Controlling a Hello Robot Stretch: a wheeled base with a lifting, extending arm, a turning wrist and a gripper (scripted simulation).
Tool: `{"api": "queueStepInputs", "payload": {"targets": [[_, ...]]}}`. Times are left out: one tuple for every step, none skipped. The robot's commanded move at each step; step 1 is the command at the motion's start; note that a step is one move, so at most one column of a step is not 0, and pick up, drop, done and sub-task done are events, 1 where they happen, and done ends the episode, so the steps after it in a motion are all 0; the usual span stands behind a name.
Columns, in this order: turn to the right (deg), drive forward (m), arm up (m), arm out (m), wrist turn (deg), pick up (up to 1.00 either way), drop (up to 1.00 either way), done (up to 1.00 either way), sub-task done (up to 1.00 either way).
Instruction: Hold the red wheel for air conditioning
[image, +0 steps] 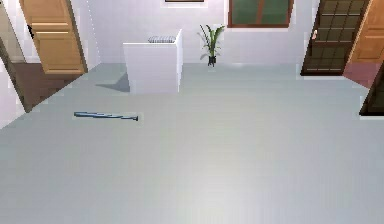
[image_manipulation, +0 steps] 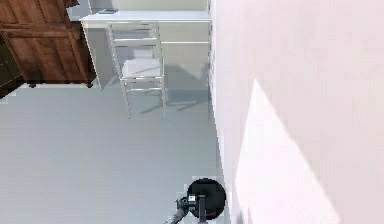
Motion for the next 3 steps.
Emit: {"api": "queueStepInputs", "payload": {"targets": [[0.0,0.00,0.00,0.00,45.0,0.00,0.00,0.00,0.00],[0.0,0.00,0.00,0.00,45.0,0.00,0.00,0.00,0.00],[0.0,0.00,0.00,0.00,45.0,0.00,0.00,0.00,0.00]]}}
